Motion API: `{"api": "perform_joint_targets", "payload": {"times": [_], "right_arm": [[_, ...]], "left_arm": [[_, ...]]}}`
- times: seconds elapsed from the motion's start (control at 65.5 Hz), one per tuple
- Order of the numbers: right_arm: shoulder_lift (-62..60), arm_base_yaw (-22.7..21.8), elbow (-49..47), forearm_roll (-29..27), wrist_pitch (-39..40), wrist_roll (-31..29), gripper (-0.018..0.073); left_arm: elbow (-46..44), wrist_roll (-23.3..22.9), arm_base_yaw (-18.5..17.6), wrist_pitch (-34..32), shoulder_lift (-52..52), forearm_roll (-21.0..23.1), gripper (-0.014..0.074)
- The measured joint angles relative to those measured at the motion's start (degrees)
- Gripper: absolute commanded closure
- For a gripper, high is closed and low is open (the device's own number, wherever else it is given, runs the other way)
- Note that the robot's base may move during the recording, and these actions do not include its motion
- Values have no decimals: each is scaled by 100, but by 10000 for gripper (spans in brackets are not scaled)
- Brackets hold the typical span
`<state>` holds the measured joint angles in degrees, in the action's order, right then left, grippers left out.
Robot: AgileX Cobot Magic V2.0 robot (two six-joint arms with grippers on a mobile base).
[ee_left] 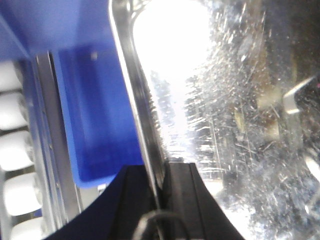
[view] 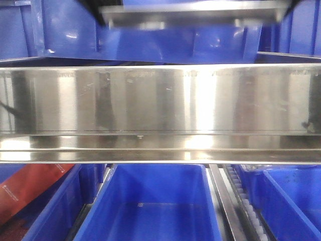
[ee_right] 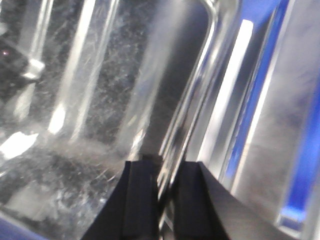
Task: Stack silver trays without gaps
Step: 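Lift the steel tray up off the shelf with both grippers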
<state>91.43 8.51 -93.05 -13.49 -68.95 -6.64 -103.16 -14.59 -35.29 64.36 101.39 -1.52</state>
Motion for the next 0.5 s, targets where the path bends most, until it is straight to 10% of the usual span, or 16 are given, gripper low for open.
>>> {"api": "perform_joint_targets", "payload": {"times": [0.504], "right_arm": [[-414, 0, -719, -48, 278, 0, 629]], "left_arm": [[-349, -11, 0, -469, -522, -253, 604]]}}
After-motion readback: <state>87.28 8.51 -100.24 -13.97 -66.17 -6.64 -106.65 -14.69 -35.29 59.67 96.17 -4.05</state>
